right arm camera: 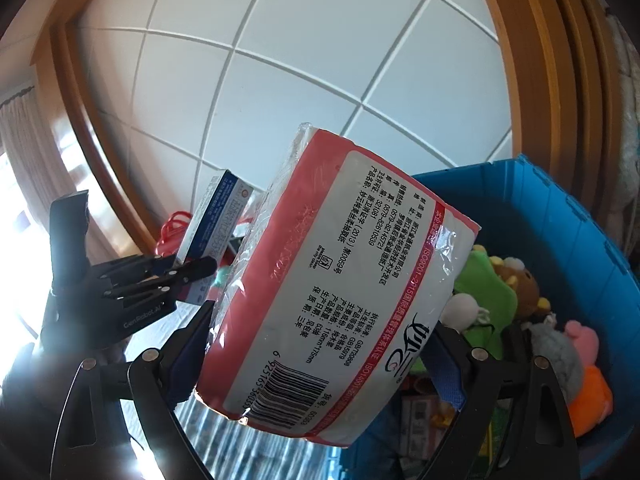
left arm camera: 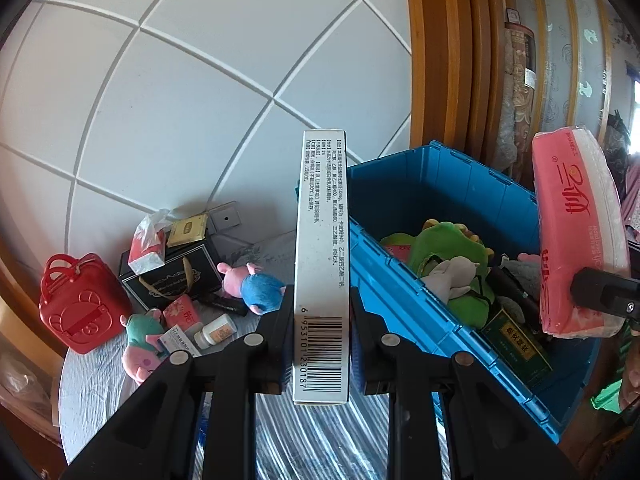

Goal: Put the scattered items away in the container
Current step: 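Lift the medicine box and tissue pack and carry both over the blue crate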

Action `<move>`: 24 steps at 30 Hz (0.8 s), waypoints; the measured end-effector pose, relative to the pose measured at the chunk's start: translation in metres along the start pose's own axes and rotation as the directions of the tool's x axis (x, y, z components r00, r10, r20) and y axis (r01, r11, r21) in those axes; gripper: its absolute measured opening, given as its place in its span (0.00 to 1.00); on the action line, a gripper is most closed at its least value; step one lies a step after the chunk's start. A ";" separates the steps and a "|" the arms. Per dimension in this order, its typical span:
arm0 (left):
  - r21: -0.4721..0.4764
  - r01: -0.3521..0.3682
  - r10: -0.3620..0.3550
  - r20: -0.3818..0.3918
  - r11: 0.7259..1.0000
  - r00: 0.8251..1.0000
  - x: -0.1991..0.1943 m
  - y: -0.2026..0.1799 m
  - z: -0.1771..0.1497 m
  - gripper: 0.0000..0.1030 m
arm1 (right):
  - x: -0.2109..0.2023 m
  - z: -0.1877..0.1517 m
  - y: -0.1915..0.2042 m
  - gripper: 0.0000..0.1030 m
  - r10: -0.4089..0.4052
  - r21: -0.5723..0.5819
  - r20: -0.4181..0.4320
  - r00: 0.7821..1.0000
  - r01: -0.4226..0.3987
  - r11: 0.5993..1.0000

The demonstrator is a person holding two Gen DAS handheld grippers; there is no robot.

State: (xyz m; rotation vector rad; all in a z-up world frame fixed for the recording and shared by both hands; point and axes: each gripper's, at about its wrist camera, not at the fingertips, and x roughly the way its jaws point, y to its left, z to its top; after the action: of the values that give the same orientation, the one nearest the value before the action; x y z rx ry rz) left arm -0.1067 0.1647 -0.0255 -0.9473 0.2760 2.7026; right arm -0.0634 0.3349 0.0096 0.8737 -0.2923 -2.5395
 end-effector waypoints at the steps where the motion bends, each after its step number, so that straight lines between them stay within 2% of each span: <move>1: 0.010 0.007 -0.007 0.002 1.000 1.000 0.002 -0.006 0.004 0.22 | -0.002 0.001 -0.006 0.90 -0.007 0.005 0.003 1.000 0.007 1.000; 14: 0.119 0.103 -0.103 -0.005 0.987 0.995 0.039 -0.080 0.045 0.22 | -0.025 0.011 -0.074 0.90 -0.094 0.092 0.037 0.995 0.090 0.992; 24: 0.197 0.174 -0.174 -0.016 0.965 0.985 0.054 -0.131 0.069 0.22 | -0.038 0.012 -0.115 0.90 -0.159 0.161 0.067 0.985 0.147 0.976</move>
State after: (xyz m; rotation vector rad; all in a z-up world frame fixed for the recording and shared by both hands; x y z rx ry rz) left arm -0.1476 0.3164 -0.0189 -0.8678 0.4309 2.4627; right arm -0.0825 0.4554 0.0014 0.8837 -0.4702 -2.7288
